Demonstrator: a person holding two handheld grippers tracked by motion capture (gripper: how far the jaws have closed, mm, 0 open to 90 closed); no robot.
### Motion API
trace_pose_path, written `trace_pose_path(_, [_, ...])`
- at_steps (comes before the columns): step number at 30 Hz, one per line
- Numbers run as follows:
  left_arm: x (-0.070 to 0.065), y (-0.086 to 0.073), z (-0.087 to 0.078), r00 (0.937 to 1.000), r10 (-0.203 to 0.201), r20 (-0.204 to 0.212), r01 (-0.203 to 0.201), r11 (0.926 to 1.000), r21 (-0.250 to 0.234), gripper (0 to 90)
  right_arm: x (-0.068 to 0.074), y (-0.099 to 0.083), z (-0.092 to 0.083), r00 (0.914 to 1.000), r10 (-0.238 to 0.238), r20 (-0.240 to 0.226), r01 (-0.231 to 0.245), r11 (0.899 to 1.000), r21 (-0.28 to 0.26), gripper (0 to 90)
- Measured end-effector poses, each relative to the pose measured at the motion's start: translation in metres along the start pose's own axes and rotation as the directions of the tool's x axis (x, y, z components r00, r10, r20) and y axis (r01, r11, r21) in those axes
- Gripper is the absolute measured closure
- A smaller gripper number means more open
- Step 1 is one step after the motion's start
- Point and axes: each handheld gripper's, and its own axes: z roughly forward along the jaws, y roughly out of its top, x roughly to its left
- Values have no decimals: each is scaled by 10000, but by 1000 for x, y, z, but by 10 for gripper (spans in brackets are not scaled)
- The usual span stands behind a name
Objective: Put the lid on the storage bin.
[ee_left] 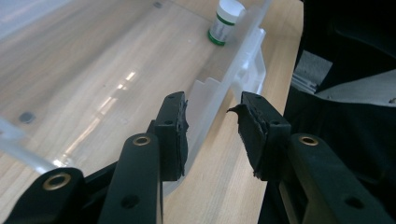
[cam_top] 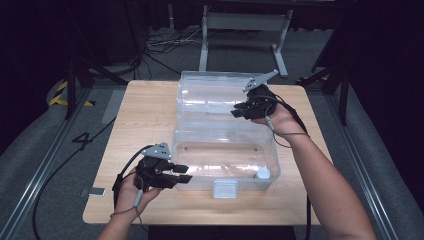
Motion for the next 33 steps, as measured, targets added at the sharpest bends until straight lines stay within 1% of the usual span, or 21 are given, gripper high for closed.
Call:
trace_pose_path(2, [-1, 1, 5, 10000, 61, 18, -61, 9998, 170, 615, 0, 0, 0, 10000, 10, -4, -10, 10000, -17, 703])
trace_pose_path(4, [-2, 1, 10, 9999, 127, -37, -125, 9992, 381, 613, 0, 0, 0, 10000, 18, -13, -18, 10000, -24, 703])
trace_pose_path(6, [-2, 1, 13, 9999, 120, -120, -114, 9987, 490, 611, 0, 0, 0, 10000, 23, -19, -23, 10000, -28, 704])
trace_pose_path(12, [-2, 1, 20, 9997, 160, -177, -143, 9957, 910, 622, 0, 0, 1, 10000, 21, -11, -21, 10000, -69, 704])
trace_pose_path(13, [-2, 0, 21, 9995, 187, -265, -160, 9949, 997, 624, 0, -1, 0, 10000, 13, -14, -13, 10000, -66, 704])
trace_pose_path(17, [-2, 1, 23, 9982, 145, -574, -83, 9942, 1076, 672, 1, -1, 0, 10000, 2, -9, -2, 10000, -79, 704])
trace_pose_path(21, [-1, 1, 23, 9987, 51, -508, 8, 9934, 1146, 687, 1, -1, 0, 10000, 22, -17, -22, 10000, -92, 704])
trace_pose_path(24, [1, 0, 25, 9990, -165, -404, 210, 9933, 1133, 685, 2, -1, 0, 10000, 41, -53, -42, 9999, -117, 704])
trace_pose_path(25, [3, 0, 29, 9982, -225, -548, 312, 9859, 1642, 684, 2, -1, 0, 10000, 49, -55, -50, 9999, -128, 704])
trace_pose_path(26, [3, -1, 32, 9980, -142, -618, 246, 9850, 1707, 684, 3, -2, 0, 10000, 68, -37, -69, 9999, -152, 704])
trace_pose_path(27, [1, -1, 33, 9972, -64, -747, 187, 9859, 1660, 686, 4, -2, -1, 10000, 70, -43, -71, 9999, -155, 704])
trace_pose_path(28, [0, 0, 33, 9968, -58, -803, 198, 9845, 1743, 689, 4, -2, -1, 10000, 39, -87, -40, 9999, -165, 704])
trace_pose_path(29, [-2, 0, 34, 9958, 38, -918, 124, 9844, 1753, 690, 5, -2, -1, 10000, 25, -60, -26, 9999, -160, 704])
trace_pose_path(30, [-2, 0, 34, 9952, 131, -967, 46, 9835, 1811, 691, 5, -3, -2, 10000, 18, -65, -19, 9999, -167, 703])
trace_pose_path(33, [-2, 0, 34, 9954, 128, -947, 41, 9844, 1761, 693, 5, -4, -2, 9999, 55, -103, -57, 9998, -197, 703])
